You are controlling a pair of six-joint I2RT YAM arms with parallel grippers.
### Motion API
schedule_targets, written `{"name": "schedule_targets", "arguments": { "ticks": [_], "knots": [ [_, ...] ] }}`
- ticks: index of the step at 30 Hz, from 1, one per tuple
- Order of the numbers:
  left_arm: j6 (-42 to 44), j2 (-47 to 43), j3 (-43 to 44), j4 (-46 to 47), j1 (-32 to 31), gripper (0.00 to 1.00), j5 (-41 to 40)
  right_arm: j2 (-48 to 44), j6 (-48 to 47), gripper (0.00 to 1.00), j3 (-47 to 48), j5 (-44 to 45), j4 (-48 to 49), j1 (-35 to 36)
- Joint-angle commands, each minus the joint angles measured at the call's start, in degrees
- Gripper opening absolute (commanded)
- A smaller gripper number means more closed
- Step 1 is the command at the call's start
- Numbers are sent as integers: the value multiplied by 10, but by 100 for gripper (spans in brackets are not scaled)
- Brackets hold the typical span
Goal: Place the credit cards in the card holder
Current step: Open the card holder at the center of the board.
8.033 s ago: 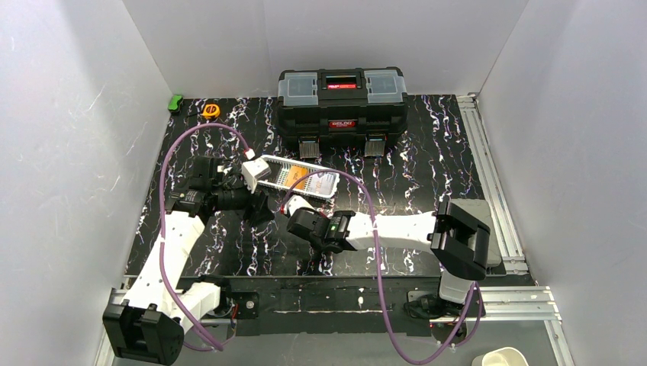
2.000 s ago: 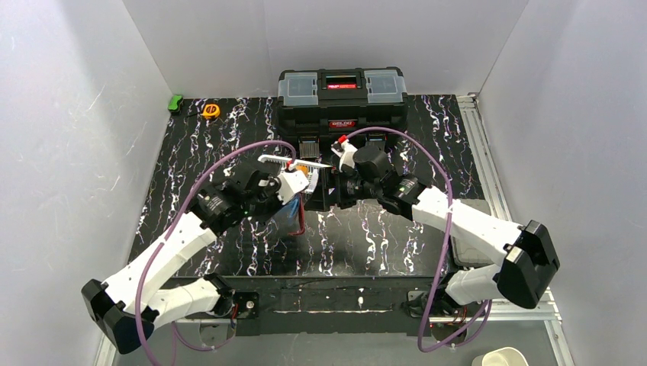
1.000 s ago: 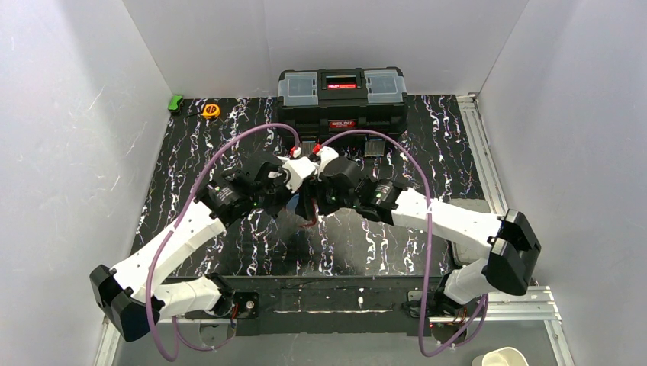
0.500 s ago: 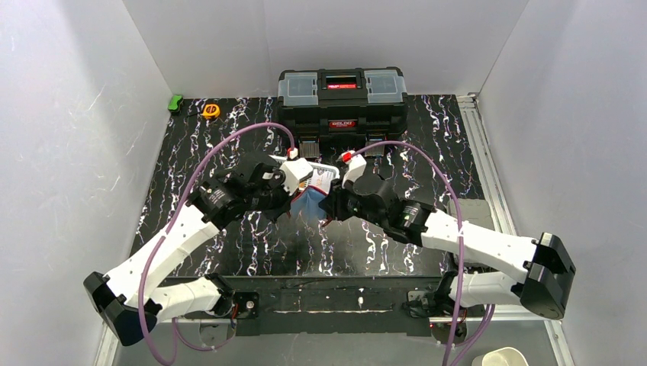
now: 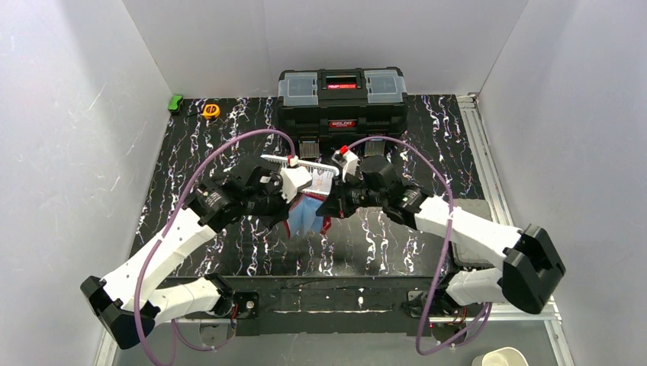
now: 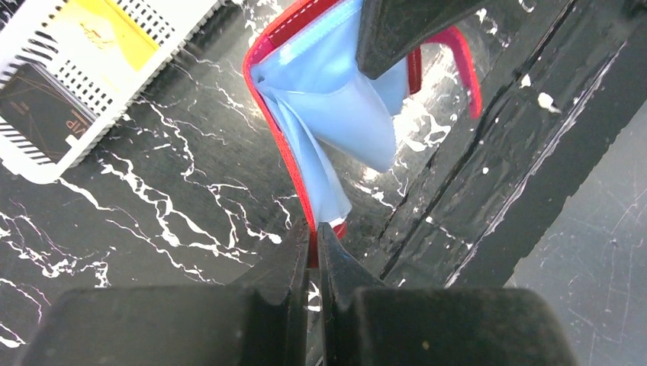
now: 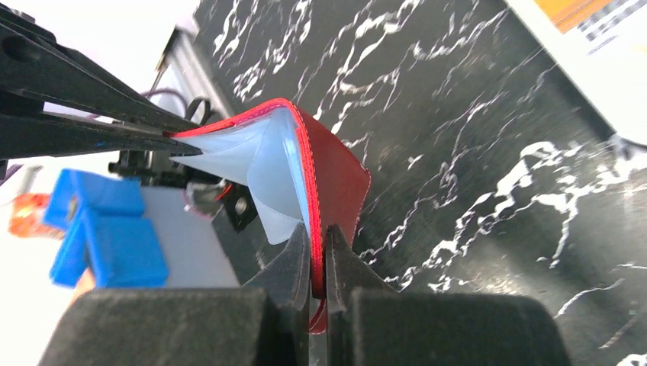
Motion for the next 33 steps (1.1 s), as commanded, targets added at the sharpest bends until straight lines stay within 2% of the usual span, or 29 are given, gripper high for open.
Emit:
{"name": "schedule_targets", "arguments": {
  "ticks": [1, 7, 14, 21, 33],
  "knots": [
    [45, -16, -24, -3, -2, 0, -4, 53, 18, 1, 25, -222, -52, -26],
    [94, -38, -94, 19, -2, 0, -22, 120, 25, 1, 40, -273, -92, -30],
    [132, -37, -172, 72, -2, 0, -10, 153, 29, 1, 39, -271, -120, -30],
    [154, -3, -242, 154, -2, 0, -14, 185, 32, 1, 21, -271, -107, -30],
    [208, 44, -277, 210, -1, 0, -11, 266, -15, 1, 5, -238, -71, -31]
  ]
}}
